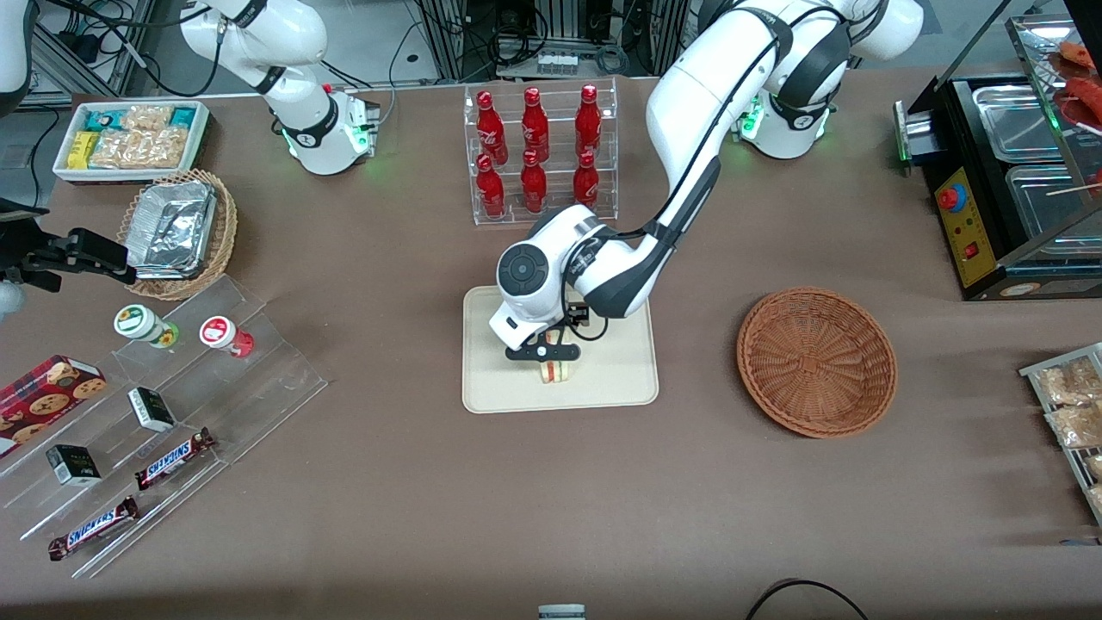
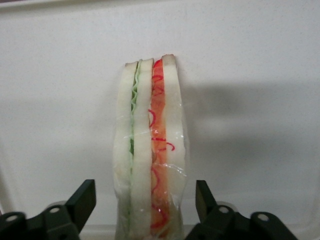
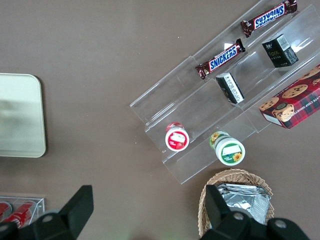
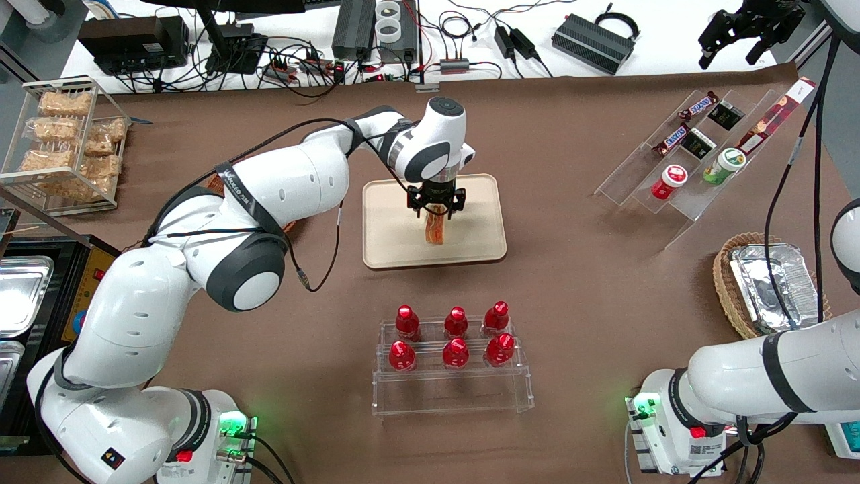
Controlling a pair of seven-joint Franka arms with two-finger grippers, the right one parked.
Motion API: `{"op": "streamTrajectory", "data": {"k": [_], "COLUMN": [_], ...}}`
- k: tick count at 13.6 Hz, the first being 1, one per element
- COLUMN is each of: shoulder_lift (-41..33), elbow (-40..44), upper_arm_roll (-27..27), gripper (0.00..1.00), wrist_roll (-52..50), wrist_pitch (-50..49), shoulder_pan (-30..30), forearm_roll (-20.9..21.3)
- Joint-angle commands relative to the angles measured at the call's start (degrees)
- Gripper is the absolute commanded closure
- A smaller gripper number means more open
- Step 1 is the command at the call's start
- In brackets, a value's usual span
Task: Place sandwich from basket to tray
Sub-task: 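Open the left gripper to release the sandwich onto the tray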
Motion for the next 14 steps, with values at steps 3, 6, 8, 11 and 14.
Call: {"op": "streamTrajectory", "data": {"k": [3, 6, 8, 11, 14], "shoulder_lift": [-4.56, -9.22, -11.24, -14.23, -18.71], "elbow": [2.1, 2.1, 2.1, 1.93, 1.49], "upper_arm_roll": [0.57, 0.75, 0.83, 0.92, 0.83], "gripper": [0.0, 0.0, 0.0, 0.0, 0.0], "wrist_roll": [-0.06, 0.47, 0.56, 1.17, 4.68], "wrist_pitch": [-7.46, -11.87, -12.93, -14.16, -18.54], "shoulder_pan": [-0.19, 0.08, 1.04, 2.53, 7.97], "forearm_roll": [0.25, 0.17, 0.16, 0.78, -0.45]}}
